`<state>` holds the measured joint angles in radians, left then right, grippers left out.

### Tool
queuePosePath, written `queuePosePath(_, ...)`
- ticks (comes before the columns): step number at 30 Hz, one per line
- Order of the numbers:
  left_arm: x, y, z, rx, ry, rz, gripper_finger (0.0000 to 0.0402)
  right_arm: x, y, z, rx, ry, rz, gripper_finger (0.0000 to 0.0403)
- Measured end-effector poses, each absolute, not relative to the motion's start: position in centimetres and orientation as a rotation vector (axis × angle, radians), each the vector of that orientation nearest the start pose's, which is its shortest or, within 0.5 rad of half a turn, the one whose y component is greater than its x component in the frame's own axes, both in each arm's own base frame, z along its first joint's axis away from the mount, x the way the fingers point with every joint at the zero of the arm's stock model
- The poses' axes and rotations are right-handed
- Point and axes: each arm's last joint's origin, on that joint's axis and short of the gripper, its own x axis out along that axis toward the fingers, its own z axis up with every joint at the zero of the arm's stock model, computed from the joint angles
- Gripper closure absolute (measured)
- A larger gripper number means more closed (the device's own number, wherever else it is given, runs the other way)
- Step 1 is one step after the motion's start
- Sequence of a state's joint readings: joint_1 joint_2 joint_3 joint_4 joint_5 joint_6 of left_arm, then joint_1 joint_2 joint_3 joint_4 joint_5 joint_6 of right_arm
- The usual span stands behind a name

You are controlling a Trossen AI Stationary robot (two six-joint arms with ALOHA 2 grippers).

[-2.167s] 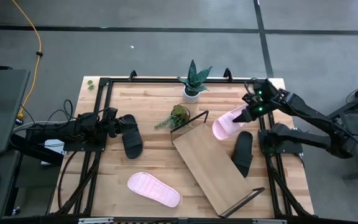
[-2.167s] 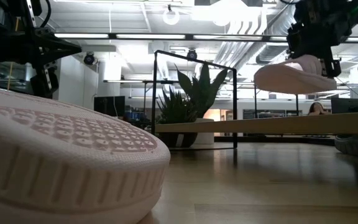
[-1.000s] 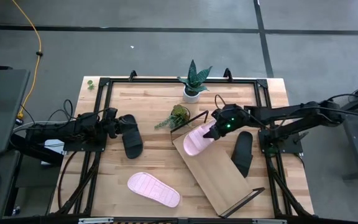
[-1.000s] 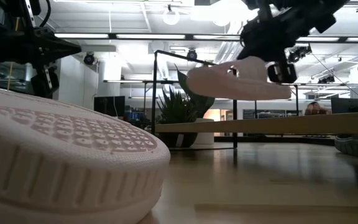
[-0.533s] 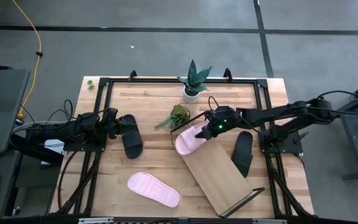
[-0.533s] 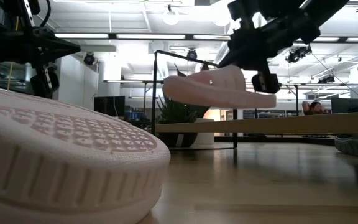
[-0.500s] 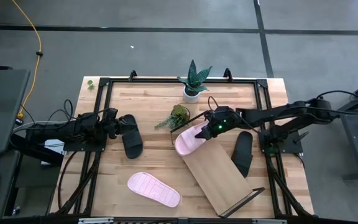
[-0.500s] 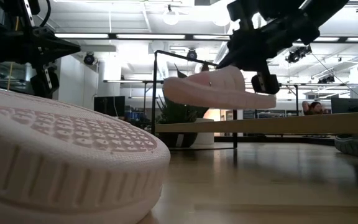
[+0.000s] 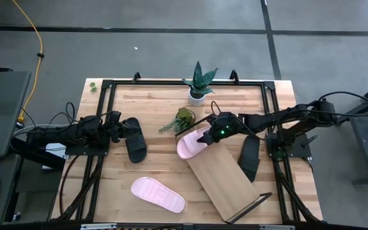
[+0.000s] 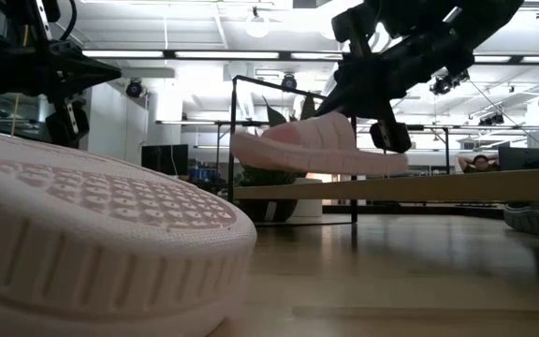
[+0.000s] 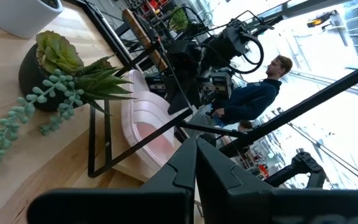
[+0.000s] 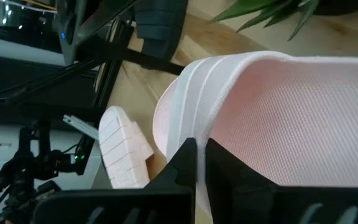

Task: Pick and place slides into the shelf
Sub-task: Put the top right pink slipper on the shelf

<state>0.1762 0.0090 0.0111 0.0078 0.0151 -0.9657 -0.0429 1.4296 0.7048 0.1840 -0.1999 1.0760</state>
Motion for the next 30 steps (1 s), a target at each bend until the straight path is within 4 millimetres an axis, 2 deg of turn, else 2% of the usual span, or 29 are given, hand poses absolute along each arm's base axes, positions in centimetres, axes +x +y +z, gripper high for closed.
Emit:
queuePosePath(22, 9.61, 1.67, 16.74, -0.943, -0.085, 0.144, 0.0401, 28.81, -0.74, 19.73, 1.1, 0.562, -0.178, 0.0396)
queuePosePath(30, 9.61, 1.67, 16.74, -0.94, -0.085, 0.144, 0.0401, 28.71, -0.79, 19.56, 1.101, 0.57, -0.208, 0.0343)
